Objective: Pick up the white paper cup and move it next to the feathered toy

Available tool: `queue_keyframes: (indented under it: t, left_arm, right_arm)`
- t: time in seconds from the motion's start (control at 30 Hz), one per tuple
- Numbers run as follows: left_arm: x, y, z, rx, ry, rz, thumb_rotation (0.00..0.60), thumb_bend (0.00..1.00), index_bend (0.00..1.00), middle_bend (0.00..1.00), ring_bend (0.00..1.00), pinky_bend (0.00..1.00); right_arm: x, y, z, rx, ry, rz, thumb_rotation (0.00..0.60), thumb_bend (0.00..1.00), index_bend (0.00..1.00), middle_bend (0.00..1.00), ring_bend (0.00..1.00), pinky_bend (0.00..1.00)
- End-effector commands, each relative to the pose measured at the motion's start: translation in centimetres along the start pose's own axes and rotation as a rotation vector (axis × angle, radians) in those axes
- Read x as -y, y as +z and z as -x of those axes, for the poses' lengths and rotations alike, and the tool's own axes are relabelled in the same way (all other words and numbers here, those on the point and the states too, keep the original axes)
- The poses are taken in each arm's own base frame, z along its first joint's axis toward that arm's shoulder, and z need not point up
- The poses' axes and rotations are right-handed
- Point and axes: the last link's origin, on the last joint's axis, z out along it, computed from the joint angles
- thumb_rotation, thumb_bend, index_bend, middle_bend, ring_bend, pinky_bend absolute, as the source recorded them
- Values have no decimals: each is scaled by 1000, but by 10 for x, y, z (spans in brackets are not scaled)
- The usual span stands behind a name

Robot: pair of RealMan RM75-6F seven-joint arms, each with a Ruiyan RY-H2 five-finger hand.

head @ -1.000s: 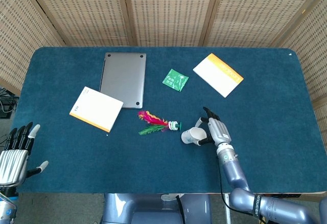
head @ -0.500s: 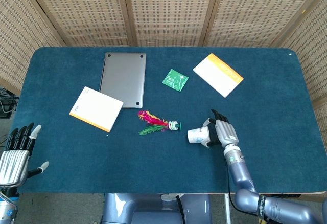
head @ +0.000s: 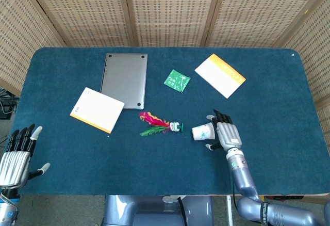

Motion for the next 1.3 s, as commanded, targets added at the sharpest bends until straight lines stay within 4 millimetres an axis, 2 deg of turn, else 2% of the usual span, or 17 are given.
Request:
queue_keyframes:
  t: [0.03, 0.4, 0.83, 1.07, 1.3]
  left_arm:
    - [1, -1, -1, -3, -6, 0, 600, 111, 0, 0, 0, 0]
    - [1, 0, -1, 7, -13, 7, 600, 112, 0, 0, 0, 0]
    - [2, 0, -1, 16, -23, -1, 600, 112, 0, 0, 0, 0]
    - [4, 1, -1, 21, -29, -8, 600, 111, 0, 0, 0, 0]
    - [3, 1, -1, 23, -33, -3, 600, 111, 0, 0, 0, 0]
  right_arm:
    - [15, 1, 11, -23, -59, -36, 600, 248, 225, 0, 0, 0]
    - [27, 10, 20, -117, -204, -59, 600, 249, 356, 0, 0, 0]
    - [28, 11, 31, -130, -283, -65, 600, 249, 417, 0, 0, 0]
    - [30, 12, 43, -133, -340, -66, 600, 249, 431, 0, 0, 0]
    - [34, 13, 45, -189, -415, -87, 600, 252, 468, 3, 0, 0]
